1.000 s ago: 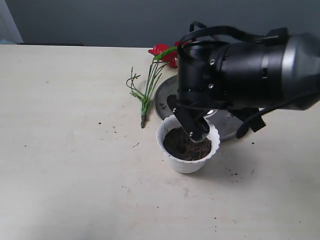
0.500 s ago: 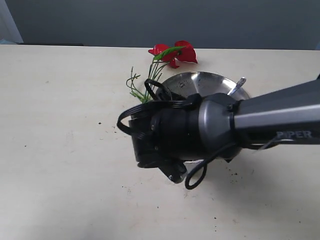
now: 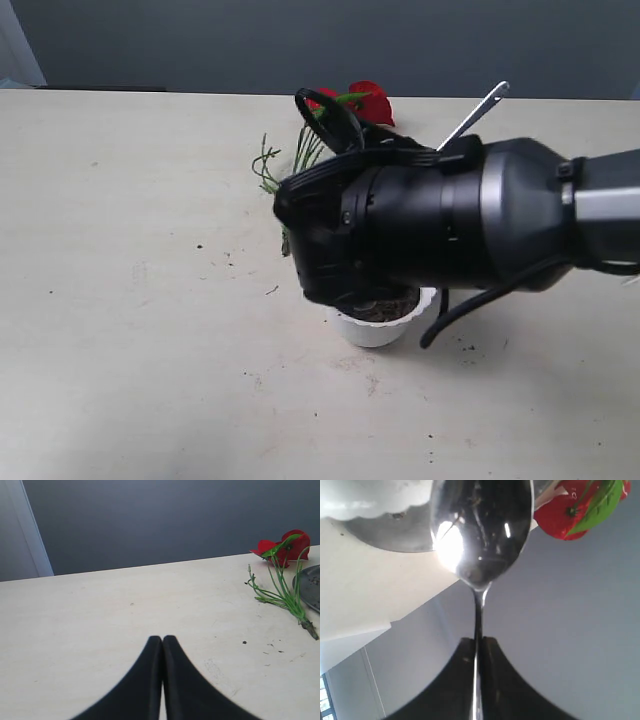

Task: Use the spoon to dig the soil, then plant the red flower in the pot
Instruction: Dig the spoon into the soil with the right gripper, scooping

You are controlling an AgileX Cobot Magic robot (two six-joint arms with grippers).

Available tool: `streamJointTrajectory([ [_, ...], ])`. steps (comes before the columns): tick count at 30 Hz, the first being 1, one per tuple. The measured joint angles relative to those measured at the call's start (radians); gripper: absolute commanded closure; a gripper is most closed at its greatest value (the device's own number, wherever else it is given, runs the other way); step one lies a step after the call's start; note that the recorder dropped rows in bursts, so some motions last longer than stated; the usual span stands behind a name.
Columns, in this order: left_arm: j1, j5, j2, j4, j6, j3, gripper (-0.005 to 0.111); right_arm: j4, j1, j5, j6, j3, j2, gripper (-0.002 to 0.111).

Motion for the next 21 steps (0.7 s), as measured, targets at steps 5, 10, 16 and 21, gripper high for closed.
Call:
streamJointTrajectory([
  [5,0.0,0.0,0.0,0.0,0.0,0.0,0.106,0.088,-0.017,-0.031,0.002,0.0,0.015,0.108],
  [10,0.0,0.0,0.0,0.0,0.0,0.0,0.106,0.132,0.0,-0.047,0.013,0.0,0.138,0.108],
  [16,0.0,0.0,0.0,0.0,0.0,0.0,0.106,0.115,0.016,-0.031,0.02,0.0,0.163,0.108],
  [21,0.0,0.0,0.0,0.0,0.0,0.0,0.106,0.032,0.015,-0.007,0.039,0.0,0.164,0.108],
])
